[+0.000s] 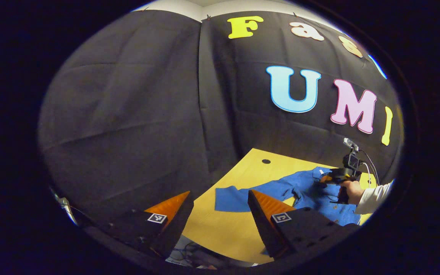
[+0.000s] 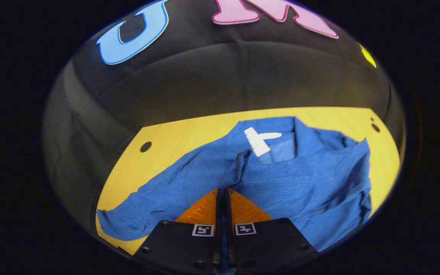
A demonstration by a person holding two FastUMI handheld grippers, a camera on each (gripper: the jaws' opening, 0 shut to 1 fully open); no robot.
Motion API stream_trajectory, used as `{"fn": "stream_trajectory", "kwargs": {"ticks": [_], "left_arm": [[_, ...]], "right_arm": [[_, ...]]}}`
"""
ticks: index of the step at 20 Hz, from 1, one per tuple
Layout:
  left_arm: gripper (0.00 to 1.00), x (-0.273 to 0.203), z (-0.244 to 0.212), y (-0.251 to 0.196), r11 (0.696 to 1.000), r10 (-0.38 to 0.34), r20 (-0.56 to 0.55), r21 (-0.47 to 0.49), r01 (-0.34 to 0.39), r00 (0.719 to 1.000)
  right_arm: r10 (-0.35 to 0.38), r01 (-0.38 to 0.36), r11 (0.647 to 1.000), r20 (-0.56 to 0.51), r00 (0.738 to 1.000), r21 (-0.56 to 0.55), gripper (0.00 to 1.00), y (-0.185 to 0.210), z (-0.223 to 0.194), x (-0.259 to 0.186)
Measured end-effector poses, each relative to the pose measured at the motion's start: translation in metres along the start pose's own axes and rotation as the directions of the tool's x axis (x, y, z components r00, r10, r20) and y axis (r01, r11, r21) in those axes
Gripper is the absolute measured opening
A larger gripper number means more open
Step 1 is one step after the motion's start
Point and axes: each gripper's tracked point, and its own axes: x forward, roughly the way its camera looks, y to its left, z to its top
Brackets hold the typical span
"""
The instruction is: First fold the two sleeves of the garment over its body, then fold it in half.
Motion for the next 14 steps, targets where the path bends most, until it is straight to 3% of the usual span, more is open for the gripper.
{"fn": "stream_trajectory", "kwargs": {"ticks": [1, 3, 4, 5, 6, 9, 12, 13, 14], "left_arm": [[0.82, -0.002, -0.006, 0.003, 1.000, 0.004, -0.017, -0.009, -0.005, 1.000], [0.82, 0.000, -0.012, 0.004, 0.999, -0.009, -0.033, -0.054, 0.007, 0.999], [0.82, 0.004, -0.017, 0.001, 0.997, -0.014, -0.045, -0.072, 0.010, 0.999], [0.84, 0.010, -0.024, -0.001, 0.997, -0.016, -0.056, -0.078, 0.012, 0.998], [0.82, 0.018, -0.027, -0.002, 0.997, -0.017, -0.065, -0.075, 0.013, 0.998], [0.82, 0.053, -0.038, -0.006, 0.998, -0.044, -0.092, -0.041, 0.040, 0.995], [0.82, 0.112, -0.054, -0.022, 0.997, -0.079, -0.190, -0.021, 0.076, 0.979], [0.84, 0.131, -0.066, -0.025, 0.996, -0.087, -0.241, -0.028, 0.083, 0.967], [0.85, 0.153, -0.075, -0.027, 0.996, -0.087, -0.290, -0.038, 0.079, 0.953]], "right_arm": [[0.044, -0.044, 0.998, -0.007, 0.999, 0.036, 0.01, 0.012, -0.004, 0.007], [0.118, -0.113, 0.988, -0.041, 0.992, 0.109, 0.29, 0.030, -0.006, 0.002], [0.117, -0.112, 0.987, -0.041, 0.992, 0.113, 0.43, 0.028, -0.005, 0.001], [0.114, -0.109, 0.988, -0.040, 0.993, 0.107, 0.36, 0.026, -0.003, -0.001], [0.121, -0.117, 0.989, -0.041, 0.992, 0.096, 0.35, 0.025, 0.001, -0.006], [0.138, -0.138, 0.990, -0.002, 0.990, -0.009, 0.58, 0.018, 0.023, -0.046], [0.189, -0.178, 0.971, 0.059, 0.980, -0.159, 0.80, 0.013, 0.045, -0.115], [0.201, -0.184, 0.964, 0.073, 0.977, -0.192, 0.93, 0.007, 0.049, -0.139], [0.211, -0.189, 0.959, 0.086, 0.974, -0.211, 0.93, 0.000, 0.052, -0.163]]}}
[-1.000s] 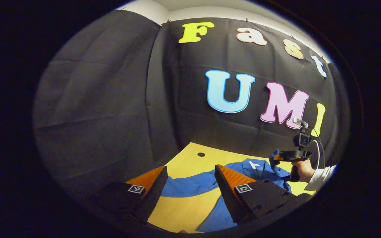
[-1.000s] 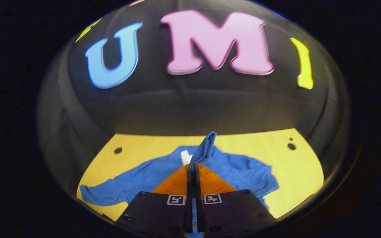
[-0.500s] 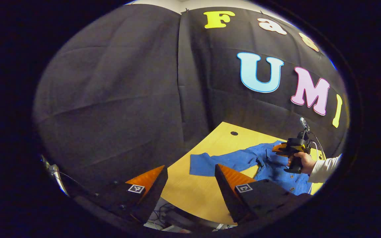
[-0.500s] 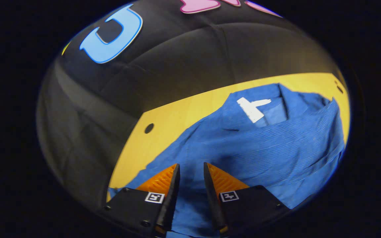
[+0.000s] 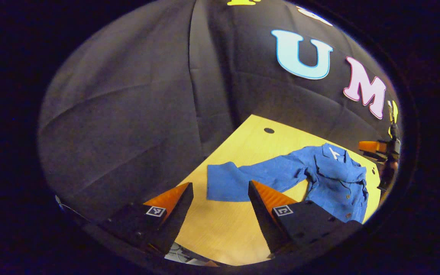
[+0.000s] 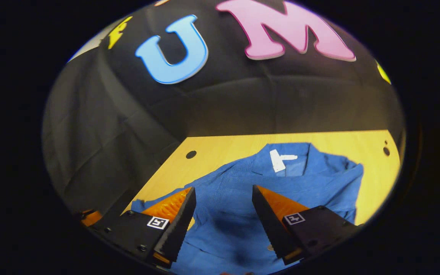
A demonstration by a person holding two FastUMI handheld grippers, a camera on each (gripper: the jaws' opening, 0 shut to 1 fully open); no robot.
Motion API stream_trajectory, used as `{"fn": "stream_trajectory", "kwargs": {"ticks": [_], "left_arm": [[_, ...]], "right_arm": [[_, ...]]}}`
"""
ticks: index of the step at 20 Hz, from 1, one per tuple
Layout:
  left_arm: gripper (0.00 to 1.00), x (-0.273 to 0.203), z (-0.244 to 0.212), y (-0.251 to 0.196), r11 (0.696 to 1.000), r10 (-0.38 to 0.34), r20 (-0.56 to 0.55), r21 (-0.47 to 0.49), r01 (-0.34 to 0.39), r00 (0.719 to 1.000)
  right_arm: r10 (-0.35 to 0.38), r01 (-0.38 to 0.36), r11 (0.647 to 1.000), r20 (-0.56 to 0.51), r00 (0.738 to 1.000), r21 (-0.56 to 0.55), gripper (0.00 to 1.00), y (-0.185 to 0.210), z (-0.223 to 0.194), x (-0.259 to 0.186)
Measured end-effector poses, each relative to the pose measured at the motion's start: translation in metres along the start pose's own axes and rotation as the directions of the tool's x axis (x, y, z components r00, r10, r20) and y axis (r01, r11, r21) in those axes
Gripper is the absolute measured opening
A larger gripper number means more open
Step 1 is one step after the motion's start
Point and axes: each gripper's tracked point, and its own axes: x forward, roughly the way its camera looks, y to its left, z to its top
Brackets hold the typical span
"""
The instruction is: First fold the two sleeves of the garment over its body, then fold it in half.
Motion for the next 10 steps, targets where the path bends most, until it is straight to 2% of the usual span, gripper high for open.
{"fn": "stream_trajectory", "kwargs": {"ticks": [2, 4, 6, 8, 9, 10], "left_arm": [[0.85, 0.037, -0.012, 0.004, 1.000, 0.018, -0.084, -0.003, -0.018, 0.996], [0.85, 0.063, -0.022, 0.012, 0.998, 0.059, -0.146, 0.035, -0.055, 0.988], [0.87, 0.080, -0.026, 0.017, 0.995, 0.084, -0.166, 0.063, -0.075, 0.982], [0.85, 0.093, -0.030, 0.018, 0.994, 0.091, -0.200, 0.074, -0.078, 0.976], [0.87, 0.100, -0.036, 0.022, 0.991, 0.112, -0.224, 0.092, -0.093, 0.968], [0.86, 0.108, -0.041, 0.028, 0.986, 0.145, -0.238, 0.116, -0.120, 0.960]], "right_arm": [[-0.012, 0.012, 1.000, 0.034, 0.999, -0.019, 0.94, -0.014, 0.011, -0.048], [-0.053, 0.055, 0.998, 0.065, 0.996, -0.019, 0.95, -0.037, 0.013, -0.085], [-0.136, 0.137, 0.990, 0.051, 0.989, -0.012, 0.94, -0.071, -0.003, -0.109], [-0.199, 0.199, 0.979, 0.003, 0.980, 0.051, 0.95, -0.096, -0.024, -0.123], [-0.220, 0.219, 0.972, 0.008, 0.975, 0.090, 0.95, -0.102, -0.026, -0.130], [-0.241, 0.237, 0.964, 0.020, 0.970, 0.122, 0.95, -0.109, -0.026, -0.134]]}}
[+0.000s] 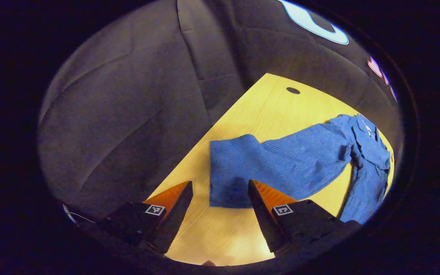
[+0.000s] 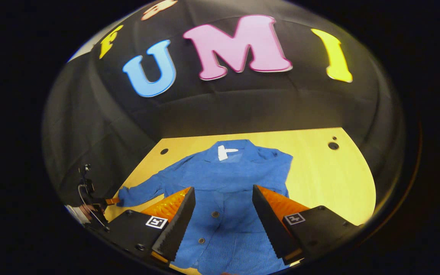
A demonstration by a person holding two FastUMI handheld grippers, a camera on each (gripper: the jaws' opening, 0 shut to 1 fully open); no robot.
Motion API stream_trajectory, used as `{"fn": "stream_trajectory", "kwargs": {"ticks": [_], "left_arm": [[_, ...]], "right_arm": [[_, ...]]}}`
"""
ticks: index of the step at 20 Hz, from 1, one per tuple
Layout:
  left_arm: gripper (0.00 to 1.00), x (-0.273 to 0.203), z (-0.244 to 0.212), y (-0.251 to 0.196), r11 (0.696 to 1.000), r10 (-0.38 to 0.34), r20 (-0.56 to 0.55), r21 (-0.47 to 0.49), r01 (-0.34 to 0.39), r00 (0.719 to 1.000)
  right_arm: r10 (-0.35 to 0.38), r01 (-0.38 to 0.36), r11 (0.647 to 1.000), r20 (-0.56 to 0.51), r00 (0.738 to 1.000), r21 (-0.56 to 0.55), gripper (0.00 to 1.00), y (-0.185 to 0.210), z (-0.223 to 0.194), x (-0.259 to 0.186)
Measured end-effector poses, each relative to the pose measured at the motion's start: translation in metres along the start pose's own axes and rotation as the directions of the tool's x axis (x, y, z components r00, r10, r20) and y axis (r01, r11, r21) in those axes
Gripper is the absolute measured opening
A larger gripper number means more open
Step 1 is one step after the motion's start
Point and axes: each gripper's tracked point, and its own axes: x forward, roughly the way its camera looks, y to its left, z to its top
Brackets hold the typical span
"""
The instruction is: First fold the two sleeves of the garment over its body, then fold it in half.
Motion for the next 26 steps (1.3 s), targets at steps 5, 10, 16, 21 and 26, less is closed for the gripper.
{"fn": "stream_trajectory", "kwargs": {"ticks": [5, 10, 16, 21, 26], "left_arm": [[0.85, 0.006, -0.002, 0.003, 0.997, -0.041, -0.006, -0.064, 0.041, 0.999], [0.55, 0.009, 0.001, -0.009, 0.991, -0.133, -0.048, 0.013, 0.133, 0.990], [0.00, 0.005, 0.007, -0.009, 0.980, -0.200, -0.066, -0.016, 0.199, 0.978], [0.00, -0.046, 0.070, -0.048, 0.949, -0.314, 0.098, 0.000, 0.316, 0.944], [0.00, -0.130, 0.139, -0.136, 0.887, -0.461, 0.240, 0.120, 0.445, 0.854]], "right_arm": [[-0.051, 0.050, 0.996, 0.002, 0.999, 0.077, 0.95, -0.015, -0.005, -0.010], [-0.028, 0.028, 0.995, -0.007, 1.000, 0.098, 0.95, 0.002, -0.007, -0.014], [-0.037, 0.038, 0.996, -0.012, 0.999, 0.087, 0.95, -0.005, -0.011, -0.036], [-0.054, 0.051, 0.986, 0.010, 0.999, 0.157, 0.95, -0.034, -0.013, -0.055], [-0.071, 0.068, 0.973, 0.006, 0.997, 0.219, 0.95, -0.079, -0.017, -0.069]]}}
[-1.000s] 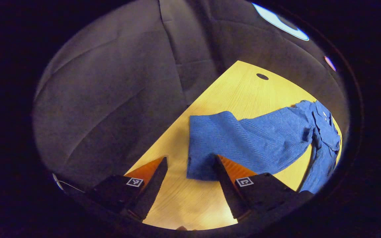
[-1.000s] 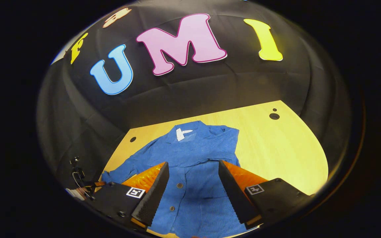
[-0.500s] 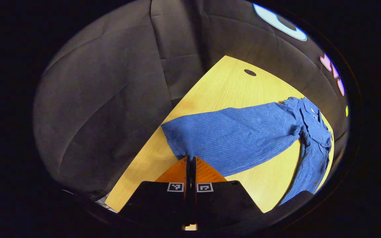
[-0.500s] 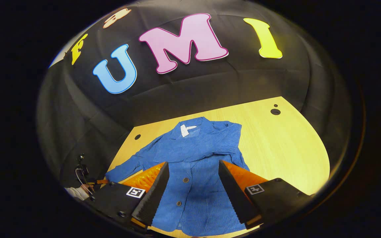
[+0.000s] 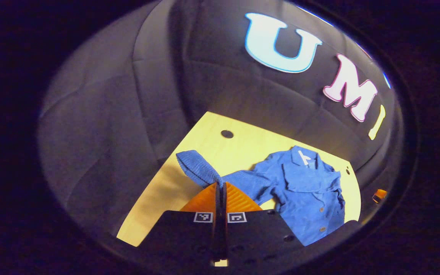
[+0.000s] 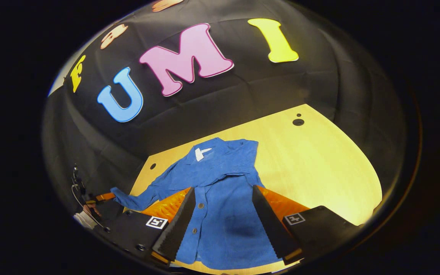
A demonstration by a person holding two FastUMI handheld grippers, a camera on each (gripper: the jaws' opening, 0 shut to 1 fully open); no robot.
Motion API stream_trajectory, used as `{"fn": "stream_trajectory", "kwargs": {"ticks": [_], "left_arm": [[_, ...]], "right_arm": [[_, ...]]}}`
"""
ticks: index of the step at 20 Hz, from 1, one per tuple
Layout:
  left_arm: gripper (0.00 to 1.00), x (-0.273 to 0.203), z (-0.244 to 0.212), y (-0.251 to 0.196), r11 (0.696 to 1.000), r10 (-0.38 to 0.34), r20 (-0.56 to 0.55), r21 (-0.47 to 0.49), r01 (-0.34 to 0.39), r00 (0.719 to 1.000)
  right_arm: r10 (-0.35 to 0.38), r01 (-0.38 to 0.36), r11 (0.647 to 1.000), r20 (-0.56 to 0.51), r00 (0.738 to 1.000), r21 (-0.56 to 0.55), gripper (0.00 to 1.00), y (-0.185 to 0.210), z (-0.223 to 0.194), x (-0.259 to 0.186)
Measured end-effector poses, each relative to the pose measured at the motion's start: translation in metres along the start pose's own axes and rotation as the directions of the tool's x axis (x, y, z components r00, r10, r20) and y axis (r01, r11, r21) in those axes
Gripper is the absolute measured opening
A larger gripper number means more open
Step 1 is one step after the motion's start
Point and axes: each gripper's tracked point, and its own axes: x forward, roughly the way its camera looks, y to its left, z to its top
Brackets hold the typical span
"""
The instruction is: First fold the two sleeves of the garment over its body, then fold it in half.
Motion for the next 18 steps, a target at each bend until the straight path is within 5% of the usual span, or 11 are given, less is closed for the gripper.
{"fn": "stream_trajectory", "kwargs": {"ticks": [8, 13, 18], "left_arm": [[0.00, 0.047, 0.042, -0.255, 0.965, -0.233, 0.011, 0.123, 0.230, 0.972], [0.00, 0.109, -0.006, -0.397, 0.909, -0.374, -0.133, 0.142, 0.391, 0.918], [0.00, 0.156, -0.061, -0.474, 0.863, -0.391, -0.264, 0.227, 0.451, 0.882]], "right_arm": [[0.001, 0.000, 0.998, -0.008, 1.000, 0.056, 0.95, -0.070, 0.013, -0.019], [0.001, 0.008, 0.994, -0.073, 0.997, 0.113, 0.95, -0.112, -0.006, -0.029], [0.011, -0.001, 0.995, -0.096, 0.995, 0.104, 0.94, -0.131, -0.005, -0.027]]}}
